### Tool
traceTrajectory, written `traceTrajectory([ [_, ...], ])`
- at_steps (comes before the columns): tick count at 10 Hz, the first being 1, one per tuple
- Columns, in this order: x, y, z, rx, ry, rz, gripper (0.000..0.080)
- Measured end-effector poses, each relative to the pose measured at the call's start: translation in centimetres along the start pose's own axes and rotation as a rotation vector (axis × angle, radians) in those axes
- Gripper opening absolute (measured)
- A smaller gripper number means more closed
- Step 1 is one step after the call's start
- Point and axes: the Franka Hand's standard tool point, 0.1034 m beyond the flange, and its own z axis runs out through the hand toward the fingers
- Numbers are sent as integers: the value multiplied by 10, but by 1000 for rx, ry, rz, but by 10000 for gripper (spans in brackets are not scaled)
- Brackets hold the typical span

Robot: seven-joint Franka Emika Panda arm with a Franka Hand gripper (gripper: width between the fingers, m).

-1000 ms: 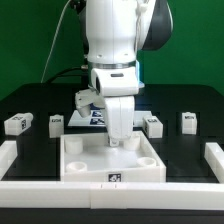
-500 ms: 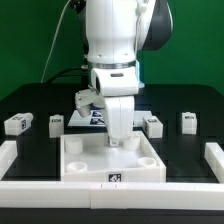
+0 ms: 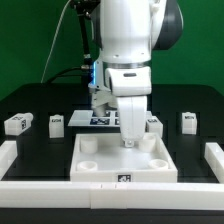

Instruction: Assemble one leg

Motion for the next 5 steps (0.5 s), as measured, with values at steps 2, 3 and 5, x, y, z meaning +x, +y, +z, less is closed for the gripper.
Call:
traceTrajectory([
  [2,26,6,0,-6,10,43,59],
  [3,38,10,1,-10,13,34,59],
  [5,49,16,2,-13,14,37,59],
])
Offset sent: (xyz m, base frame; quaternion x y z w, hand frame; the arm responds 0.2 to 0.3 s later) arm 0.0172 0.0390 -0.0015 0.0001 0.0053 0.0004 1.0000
